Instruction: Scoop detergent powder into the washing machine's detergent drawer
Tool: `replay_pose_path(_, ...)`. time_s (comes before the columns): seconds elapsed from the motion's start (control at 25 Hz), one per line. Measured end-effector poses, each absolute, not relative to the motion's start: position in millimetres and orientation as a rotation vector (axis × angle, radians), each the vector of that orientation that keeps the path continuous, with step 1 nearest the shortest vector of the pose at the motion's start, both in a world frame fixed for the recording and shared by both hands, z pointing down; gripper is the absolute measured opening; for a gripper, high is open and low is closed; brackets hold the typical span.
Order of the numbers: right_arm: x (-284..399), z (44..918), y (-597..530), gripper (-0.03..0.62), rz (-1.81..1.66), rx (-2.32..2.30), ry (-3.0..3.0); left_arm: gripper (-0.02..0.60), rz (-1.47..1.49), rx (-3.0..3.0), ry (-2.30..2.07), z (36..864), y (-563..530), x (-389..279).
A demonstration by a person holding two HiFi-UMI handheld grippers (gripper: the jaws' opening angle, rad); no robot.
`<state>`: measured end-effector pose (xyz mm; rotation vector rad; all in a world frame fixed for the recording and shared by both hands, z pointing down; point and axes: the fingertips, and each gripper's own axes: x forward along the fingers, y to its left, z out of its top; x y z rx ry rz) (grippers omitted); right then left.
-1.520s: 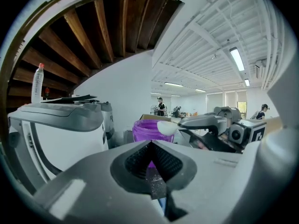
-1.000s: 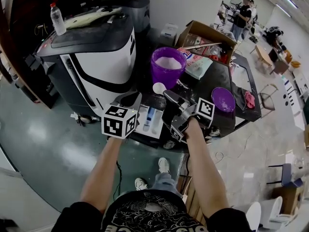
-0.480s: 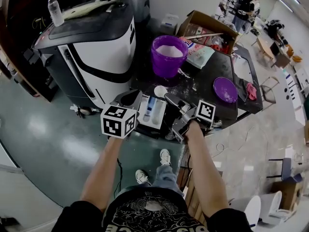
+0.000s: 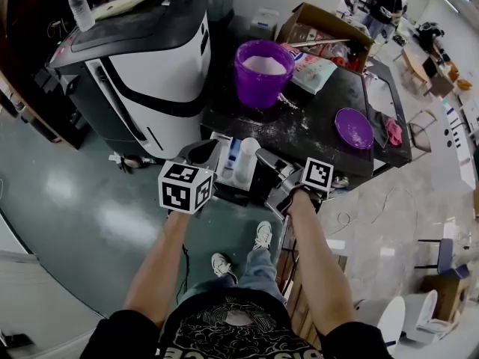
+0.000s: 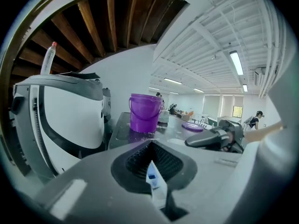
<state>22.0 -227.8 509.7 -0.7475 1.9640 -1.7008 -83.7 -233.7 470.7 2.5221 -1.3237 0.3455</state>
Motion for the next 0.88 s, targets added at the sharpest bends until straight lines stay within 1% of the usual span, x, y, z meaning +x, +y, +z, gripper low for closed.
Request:
replay_pose_path(0.44, 29.4, 551.8, -221.8, 0.034, -1.738, -0.954, 2.195, 0.005, 0.41, 2.51, -1.285, 487.2, -228.4, -76.8)
replay_pose_path(0.88, 17.6, 561.4, -218.6, 0.034, -1.661, -1.11, 2.557, 0.005, 0.419, 2.508, -1.287, 487.6, -227.6, -78.5)
